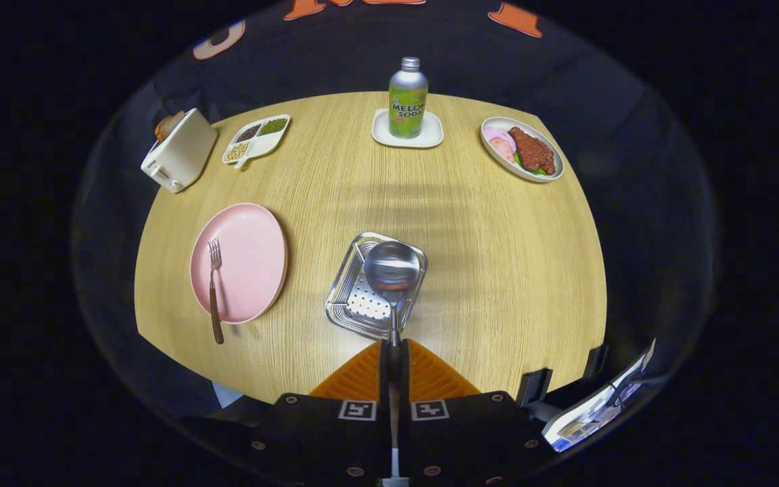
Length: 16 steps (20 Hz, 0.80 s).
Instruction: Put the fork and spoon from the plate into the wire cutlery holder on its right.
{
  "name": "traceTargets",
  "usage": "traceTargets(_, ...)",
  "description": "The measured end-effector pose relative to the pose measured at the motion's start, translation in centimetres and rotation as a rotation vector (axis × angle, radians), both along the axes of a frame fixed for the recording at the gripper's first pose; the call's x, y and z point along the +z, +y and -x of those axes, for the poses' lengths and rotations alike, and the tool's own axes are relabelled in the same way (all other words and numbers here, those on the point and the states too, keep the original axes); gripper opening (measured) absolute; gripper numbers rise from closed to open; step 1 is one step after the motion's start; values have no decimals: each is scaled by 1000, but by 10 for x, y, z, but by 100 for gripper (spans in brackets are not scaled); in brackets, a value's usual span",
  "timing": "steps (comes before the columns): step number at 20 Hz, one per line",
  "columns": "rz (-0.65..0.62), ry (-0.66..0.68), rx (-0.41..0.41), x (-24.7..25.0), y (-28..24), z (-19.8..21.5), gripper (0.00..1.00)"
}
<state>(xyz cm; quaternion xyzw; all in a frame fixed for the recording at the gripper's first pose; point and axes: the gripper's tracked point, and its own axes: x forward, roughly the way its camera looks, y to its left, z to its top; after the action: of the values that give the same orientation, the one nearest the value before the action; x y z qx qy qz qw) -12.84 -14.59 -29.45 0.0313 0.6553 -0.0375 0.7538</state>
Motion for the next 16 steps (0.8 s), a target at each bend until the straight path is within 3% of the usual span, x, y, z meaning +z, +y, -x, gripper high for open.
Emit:
traceTargets(4, -26, 96, 89, -4, 2, -2, 4)
traceTargets(8, -63, 181, 124, -14, 7, -7, 5)
traceTargets(13, -101, 245, 87, -27, 7, -15, 7)
traceTargets(16, -92, 195, 29, -29, 4, -30, 8)
